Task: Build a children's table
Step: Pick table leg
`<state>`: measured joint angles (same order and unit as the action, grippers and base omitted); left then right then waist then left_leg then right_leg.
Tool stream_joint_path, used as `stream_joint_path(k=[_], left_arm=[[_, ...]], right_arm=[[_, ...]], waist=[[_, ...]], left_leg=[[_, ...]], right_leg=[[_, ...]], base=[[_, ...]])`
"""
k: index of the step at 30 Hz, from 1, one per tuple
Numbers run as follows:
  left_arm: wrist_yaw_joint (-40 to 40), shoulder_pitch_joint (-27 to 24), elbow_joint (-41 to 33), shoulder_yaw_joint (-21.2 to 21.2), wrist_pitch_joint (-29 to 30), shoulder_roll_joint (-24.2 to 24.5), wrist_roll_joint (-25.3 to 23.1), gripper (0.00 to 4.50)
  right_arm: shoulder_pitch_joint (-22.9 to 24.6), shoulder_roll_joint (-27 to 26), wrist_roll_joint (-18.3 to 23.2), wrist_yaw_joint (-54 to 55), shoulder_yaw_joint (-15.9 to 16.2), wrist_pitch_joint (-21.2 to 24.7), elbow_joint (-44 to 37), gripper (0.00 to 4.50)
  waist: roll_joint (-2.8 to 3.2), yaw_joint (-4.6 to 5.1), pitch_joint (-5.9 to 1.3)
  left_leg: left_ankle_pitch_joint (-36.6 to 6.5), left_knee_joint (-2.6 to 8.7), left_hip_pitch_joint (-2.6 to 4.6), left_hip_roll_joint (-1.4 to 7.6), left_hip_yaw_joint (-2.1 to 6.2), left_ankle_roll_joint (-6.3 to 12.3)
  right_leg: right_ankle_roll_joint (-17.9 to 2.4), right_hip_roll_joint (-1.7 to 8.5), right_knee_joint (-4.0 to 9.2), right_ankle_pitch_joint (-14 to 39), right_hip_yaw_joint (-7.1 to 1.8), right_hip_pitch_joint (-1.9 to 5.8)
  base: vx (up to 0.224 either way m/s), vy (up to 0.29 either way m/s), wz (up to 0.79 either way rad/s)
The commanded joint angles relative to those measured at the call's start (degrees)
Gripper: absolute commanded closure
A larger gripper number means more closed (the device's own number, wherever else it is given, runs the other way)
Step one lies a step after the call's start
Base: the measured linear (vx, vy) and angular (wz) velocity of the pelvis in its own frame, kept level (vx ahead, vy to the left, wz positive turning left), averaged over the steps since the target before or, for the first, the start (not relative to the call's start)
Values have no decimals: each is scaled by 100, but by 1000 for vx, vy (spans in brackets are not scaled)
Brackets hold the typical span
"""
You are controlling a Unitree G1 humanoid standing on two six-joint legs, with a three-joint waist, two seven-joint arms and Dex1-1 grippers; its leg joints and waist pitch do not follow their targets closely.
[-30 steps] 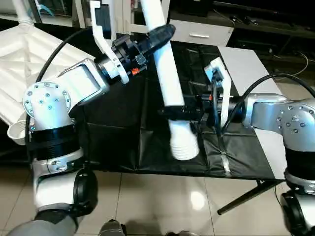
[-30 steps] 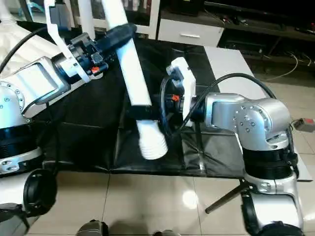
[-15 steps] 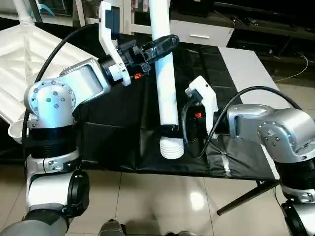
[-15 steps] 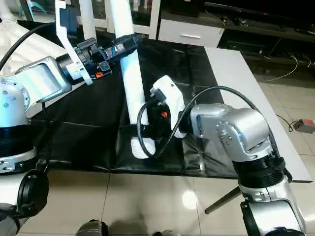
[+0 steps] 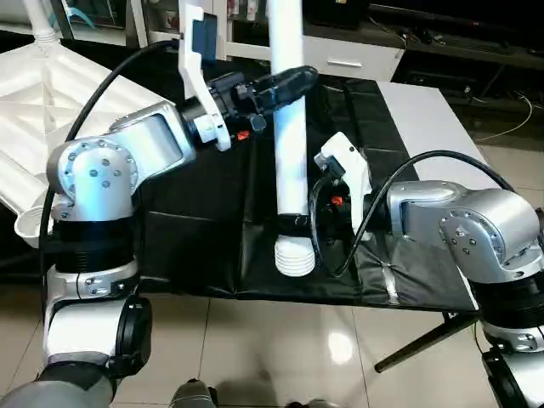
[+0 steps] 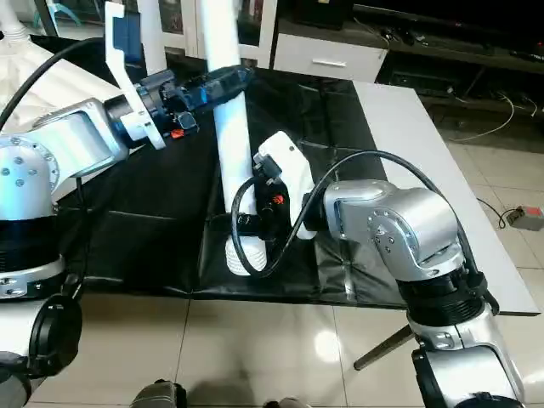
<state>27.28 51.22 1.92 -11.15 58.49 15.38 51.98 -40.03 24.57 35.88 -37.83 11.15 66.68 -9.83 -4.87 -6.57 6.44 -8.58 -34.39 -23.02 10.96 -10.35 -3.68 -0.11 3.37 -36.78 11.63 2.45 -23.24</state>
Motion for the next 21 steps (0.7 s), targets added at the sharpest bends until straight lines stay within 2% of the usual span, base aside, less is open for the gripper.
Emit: stream_joint_path(k=[1,4,5,6,8,10,15,17,21], left_arm=[[69,-12,-169,95,-47,13,-28,278],[69,-12,-151,95,-96,18,-84,278],[46,-15,-155,98,-138,21,-137,278],[-74,-24,-166,84,-123,27,-198,222],[-99,-74,-202,14,-30,31,-88,208],[-93,-144,-275,-10,29,58,-20,193],[-97,-295,-453,-117,106,74,139,149],[-114,-432,-623,-190,225,67,278,122],[-153,-425,-614,-132,132,8,189,94]], right_arm=[[81,9,40,-20,-60,-26,-7,158],[141,-16,78,-36,-96,-36,-24,170],[159,-39,80,-18,-128,-52,-12,192],[173,-56,65,6,-159,-87,6,202],[197,-89,-4,66,-262,-237,64,208],[233,-77,-77,106,-367,-381,116,234],[304,-68,-128,215,-551,-492,168,261],[382,-161,-81,316,-779,-608,182,265],[411,-194,-47,303,-778,-626,128,265]], waist=[[56,-10,-506],[57,-16,-511],[59,-20,-517],[63,-16,-519],[57,-15,-516],[70,-18,-531],[71,-22,-534],[80,-22,-535],[86,-19,-540]], left_leg=[[-522,374,171,178,64,-408],[-494,372,167,177,63,-388],[-479,371,170,181,66,-383],[-495,372,169,182,67,-391],[-534,369,169,180,63,-411],[-530,366,172,186,65,-429],[-530,356,174,173,58,-433],[-563,354,168,170,56,-437],[-642,359,176,172,60,-427]], right_leg=[[-868,407,353,108,-258,318],[-881,408,350,51,-259,325],[-888,410,345,20,-256,327],[-890,406,343,23,-254,326],[-906,419,347,85,-256,322],[-928,419,338,84,-255,327],[-960,405,329,70,-254,326],[-967,404,335,111,-253,327],[-938,397,353,227,-249,324]], base=[[0,0,0],[0,0,0],[0,0,0],[0,0,0],[0,0,0],[0,0,0],[0,0,0],[0,0,0],[0,0,0]])
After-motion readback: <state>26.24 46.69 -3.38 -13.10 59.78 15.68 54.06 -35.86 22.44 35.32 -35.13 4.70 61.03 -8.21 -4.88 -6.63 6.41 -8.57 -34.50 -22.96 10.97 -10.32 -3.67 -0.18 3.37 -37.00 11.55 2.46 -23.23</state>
